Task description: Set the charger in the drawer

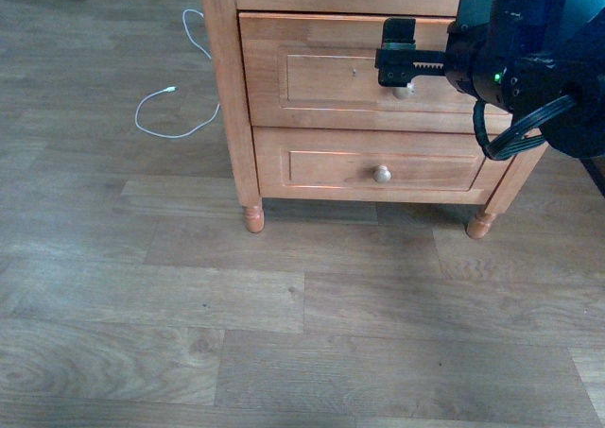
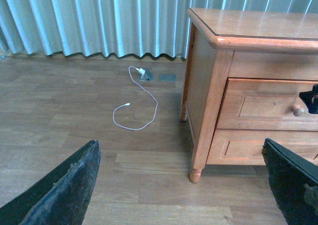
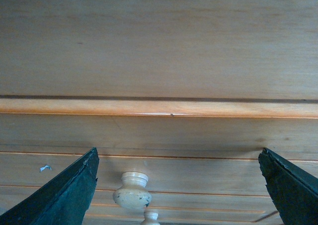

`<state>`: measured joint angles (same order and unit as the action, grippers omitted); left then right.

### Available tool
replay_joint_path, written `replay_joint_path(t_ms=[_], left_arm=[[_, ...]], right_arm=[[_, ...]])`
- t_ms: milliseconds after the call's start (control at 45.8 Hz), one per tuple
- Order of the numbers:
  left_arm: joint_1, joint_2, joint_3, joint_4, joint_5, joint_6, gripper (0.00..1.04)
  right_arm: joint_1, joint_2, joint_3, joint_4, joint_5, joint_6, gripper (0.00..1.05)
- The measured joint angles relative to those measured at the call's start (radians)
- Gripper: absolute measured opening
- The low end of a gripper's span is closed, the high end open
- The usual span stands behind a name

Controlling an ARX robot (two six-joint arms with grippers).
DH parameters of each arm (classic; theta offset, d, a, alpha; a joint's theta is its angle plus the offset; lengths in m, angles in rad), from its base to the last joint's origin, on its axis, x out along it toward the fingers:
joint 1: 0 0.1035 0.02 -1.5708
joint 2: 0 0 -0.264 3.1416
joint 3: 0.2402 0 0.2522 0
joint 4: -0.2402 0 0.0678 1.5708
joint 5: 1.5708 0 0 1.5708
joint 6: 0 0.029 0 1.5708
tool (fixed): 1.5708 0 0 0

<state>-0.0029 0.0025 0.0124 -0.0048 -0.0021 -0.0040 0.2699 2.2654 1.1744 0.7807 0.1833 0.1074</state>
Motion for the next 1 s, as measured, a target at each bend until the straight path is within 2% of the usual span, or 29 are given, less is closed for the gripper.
replay_joint_path(t_ms=[306,546,786,1004], left_arm=[[0.0,0.0,0.0,0.0,0.0,0.0,0.99],[0.0,0.0,0.0,0.0,0.0,0.0,0.99],[0.0,0.0,0.0,0.0,0.0,0.0,0.99],[0.0,0.0,0.0,0.0,0.0,0.0,0.99]], right_arm=[[0.0,0.061,0.07,-0.008,0.044,-0.003,0.96],[-0.006,0.052,0.055,0.006,0.016,-0.004,0.96],[-0.023,-0.198,-0.191,0.034,-0.108,-0.011,0.96],[-0.052,-0.477,-0.41,-0.028,-0.196,-0.005,0.96]])
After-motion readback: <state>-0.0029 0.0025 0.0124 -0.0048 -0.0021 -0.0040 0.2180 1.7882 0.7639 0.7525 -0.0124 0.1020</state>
